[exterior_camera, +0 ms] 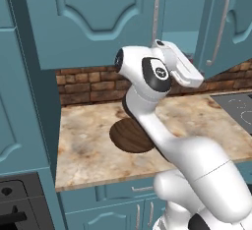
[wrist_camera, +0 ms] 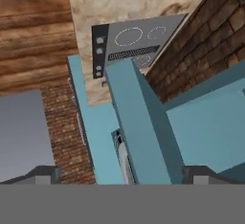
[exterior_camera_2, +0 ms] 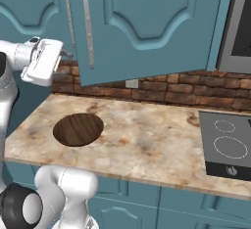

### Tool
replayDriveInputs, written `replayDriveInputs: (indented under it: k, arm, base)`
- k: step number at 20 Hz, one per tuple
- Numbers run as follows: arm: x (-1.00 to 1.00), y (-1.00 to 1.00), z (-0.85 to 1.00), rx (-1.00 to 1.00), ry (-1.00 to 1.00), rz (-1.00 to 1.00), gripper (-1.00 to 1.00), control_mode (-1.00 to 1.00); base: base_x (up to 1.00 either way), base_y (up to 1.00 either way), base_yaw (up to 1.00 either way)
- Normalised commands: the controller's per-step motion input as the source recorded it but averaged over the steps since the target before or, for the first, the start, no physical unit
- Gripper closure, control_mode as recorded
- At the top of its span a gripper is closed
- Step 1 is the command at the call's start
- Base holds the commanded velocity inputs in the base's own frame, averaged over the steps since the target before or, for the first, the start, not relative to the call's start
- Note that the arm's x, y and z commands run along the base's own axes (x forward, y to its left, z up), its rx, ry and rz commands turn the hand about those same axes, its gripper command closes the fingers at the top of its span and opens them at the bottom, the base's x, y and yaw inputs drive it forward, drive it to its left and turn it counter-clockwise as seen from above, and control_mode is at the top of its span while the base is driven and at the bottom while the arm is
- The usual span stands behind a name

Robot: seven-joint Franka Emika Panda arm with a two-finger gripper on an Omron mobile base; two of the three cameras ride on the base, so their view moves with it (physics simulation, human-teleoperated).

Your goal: Open the cabinet and setup a tea strainer by placing it in the bowl upright.

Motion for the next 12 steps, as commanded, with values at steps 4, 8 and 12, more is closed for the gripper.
replayDriveInputs:
  k: [4,8,12]
  arm:
    - [0.35,-0.03,0.0,-0.04,0.0,0.23,-1.0,-1.0]
    - [0.25,0.04,0.0,-0.04,-0.01,0.19,-1.0,-1.0]
    - [0.12,0.0,0.0,-0.06,0.0,0.07,-1.0,-1.0]
  base:
    - [0.0,0.0,0.0]
    - [0.0,0.0,0.0]
    - [0.0,0.0,0.0]
